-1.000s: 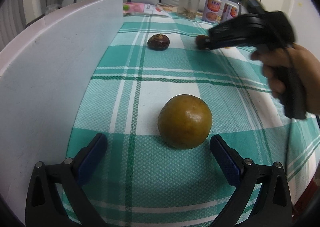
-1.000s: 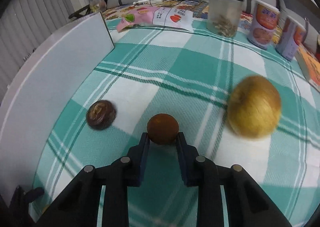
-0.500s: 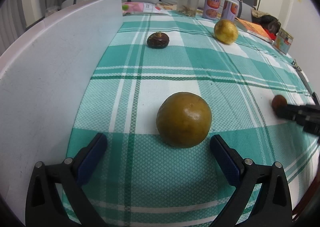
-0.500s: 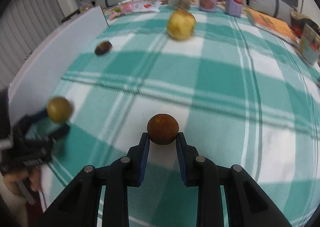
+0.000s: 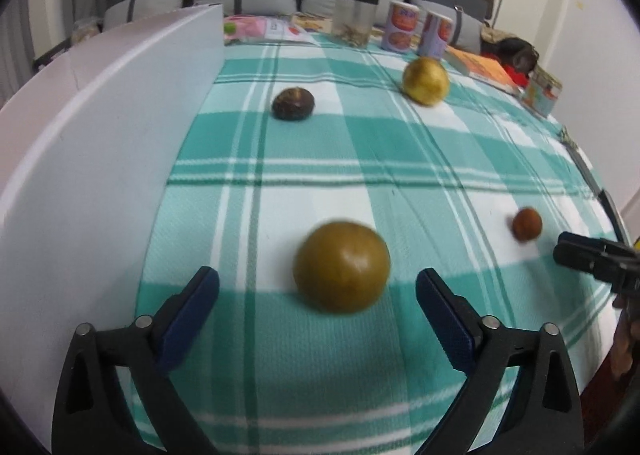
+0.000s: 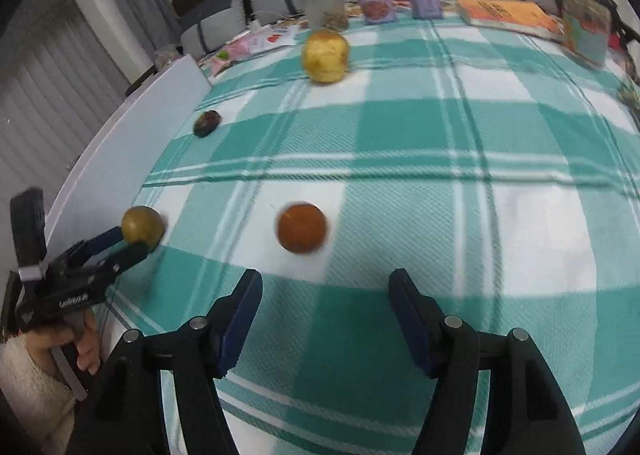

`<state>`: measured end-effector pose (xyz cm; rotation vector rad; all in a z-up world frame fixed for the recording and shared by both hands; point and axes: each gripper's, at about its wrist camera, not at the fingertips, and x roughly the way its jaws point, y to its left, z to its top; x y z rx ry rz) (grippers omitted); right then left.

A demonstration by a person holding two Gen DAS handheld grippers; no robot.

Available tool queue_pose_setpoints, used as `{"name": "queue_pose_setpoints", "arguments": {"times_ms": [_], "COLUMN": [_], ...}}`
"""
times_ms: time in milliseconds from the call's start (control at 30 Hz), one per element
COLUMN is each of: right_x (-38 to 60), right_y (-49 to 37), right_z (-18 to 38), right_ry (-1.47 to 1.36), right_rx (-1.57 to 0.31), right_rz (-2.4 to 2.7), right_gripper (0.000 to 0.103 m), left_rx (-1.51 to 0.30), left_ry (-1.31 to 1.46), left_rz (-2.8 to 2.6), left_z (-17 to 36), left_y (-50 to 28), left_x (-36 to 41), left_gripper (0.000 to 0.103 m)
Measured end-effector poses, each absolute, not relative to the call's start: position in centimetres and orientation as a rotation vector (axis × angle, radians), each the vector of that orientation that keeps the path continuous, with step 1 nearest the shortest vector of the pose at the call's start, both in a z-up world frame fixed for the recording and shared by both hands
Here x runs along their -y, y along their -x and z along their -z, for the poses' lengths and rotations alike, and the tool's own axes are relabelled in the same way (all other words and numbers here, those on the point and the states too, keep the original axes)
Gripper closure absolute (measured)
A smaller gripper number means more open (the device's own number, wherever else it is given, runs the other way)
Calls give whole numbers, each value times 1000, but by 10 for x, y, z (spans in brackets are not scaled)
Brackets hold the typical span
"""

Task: Organize fruits
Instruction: 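Carry the round fruit and red date over the white box with both grippers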

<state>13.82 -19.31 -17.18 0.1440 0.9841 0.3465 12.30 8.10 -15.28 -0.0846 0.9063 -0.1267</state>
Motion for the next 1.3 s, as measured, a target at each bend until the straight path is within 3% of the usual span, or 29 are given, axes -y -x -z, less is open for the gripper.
{"name": "queue_pose_setpoints", "arguments": {"times_ms": [33, 167, 267, 300, 333, 600, 800, 1000, 1133, 1300], "right_x": [186, 168, 158, 153, 151, 155, 133, 42, -48, -157], "right_y": [-142, -155, -166, -169, -170, -169, -177, -183, -181, -174], "right_z": [168, 166, 169, 172, 174, 153, 88, 23, 10, 29], "right_ry": [-127, -69, -25, -1, 16, -64, -194, -216, -191, -73], "right_rx": [-976, -990, -1008, -1017, -1026, -1034, -964, -931, -992, -1094], "right_rz": [-363, -386, -384, -381, -374, -390, -511, -728, -888, -992], "right_gripper": [37, 39, 48, 55, 70, 73, 73, 73, 73, 73], "left_rx": [-916, -957, -948, -949, -954, -938, -883, -823, -843, -942], "left_ry": [90, 84, 71, 74, 78, 191, 356, 372, 373, 417], "left_rz": [128, 143, 146, 155, 168, 204, 248, 146, -17, -215], "left_z": [153, 160, 160, 161, 161, 122, 46, -16, -12, 36], "left_y": [-126, -133, -135, -136, -138, -128, -105, -76, -70, -72], "left_x": [-82, -78, -72, -71, -70, -79, -116, -190, -251, -319], "left_gripper": [24, 31, 34, 47, 53, 54, 54, 54, 54, 54]}}
